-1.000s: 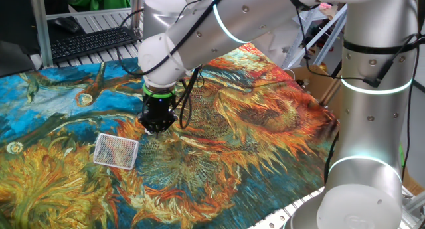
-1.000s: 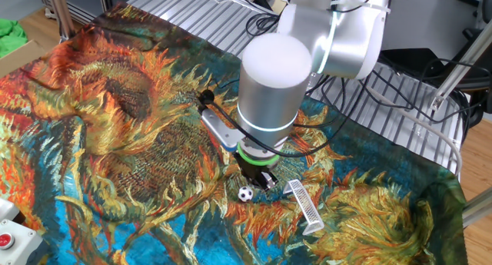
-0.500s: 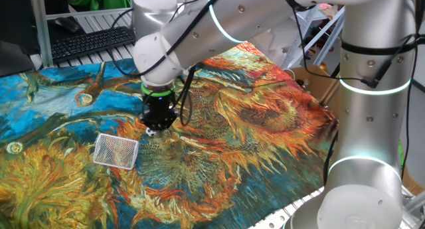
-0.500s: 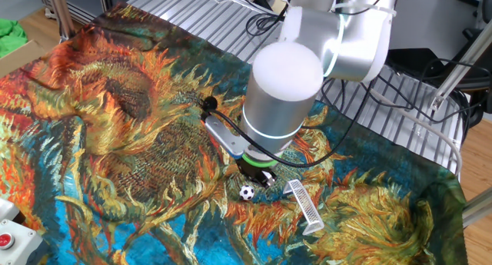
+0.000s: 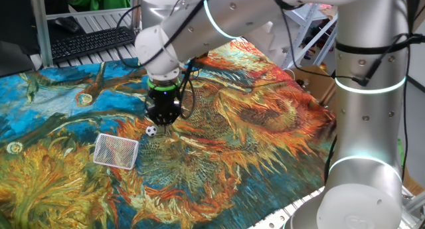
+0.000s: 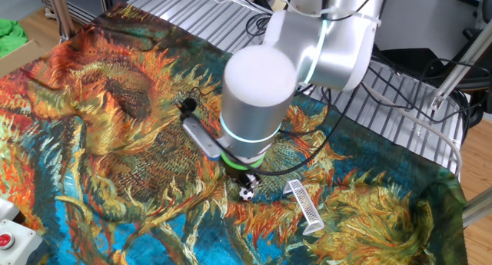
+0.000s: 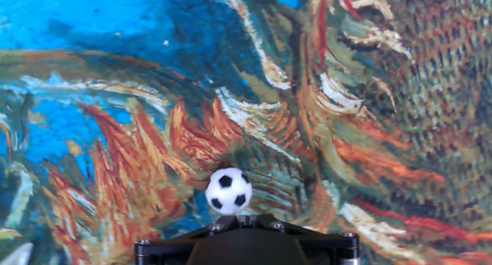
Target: Push the soccer ball into the goal
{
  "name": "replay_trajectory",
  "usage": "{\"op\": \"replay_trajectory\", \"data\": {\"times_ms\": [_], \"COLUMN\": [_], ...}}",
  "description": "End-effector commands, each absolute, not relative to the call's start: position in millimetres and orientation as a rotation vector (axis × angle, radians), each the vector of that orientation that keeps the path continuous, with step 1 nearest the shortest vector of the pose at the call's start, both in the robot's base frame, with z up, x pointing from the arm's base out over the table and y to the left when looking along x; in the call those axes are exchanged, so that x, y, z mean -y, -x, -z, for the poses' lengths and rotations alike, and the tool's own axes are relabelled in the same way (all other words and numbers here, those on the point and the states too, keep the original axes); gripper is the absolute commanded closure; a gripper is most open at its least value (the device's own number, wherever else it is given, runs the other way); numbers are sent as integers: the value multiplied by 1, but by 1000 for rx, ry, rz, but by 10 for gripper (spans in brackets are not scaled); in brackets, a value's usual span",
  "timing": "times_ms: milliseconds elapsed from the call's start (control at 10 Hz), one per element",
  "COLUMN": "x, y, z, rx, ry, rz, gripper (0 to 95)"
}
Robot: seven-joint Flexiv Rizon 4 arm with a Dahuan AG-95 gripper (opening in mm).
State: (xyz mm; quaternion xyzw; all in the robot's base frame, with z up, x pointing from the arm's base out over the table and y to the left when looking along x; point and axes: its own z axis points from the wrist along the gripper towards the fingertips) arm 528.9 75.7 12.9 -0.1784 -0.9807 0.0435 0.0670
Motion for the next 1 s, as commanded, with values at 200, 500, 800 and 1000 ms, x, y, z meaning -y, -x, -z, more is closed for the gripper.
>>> {"op": "replay_trajectory", "data": {"times_ms": [200, 500, 800, 1000], "x": [-69, -69, -75, -76], "y": [-543, -542, -540, -540], "z": [-16, -17, -18, -18], "rx": [2793, 2677, 2615, 2604], "ry": [1058, 1277, 1375, 1405], "rz": [-56, 42, 88, 88], "gripper": [950, 950, 950, 950]}}
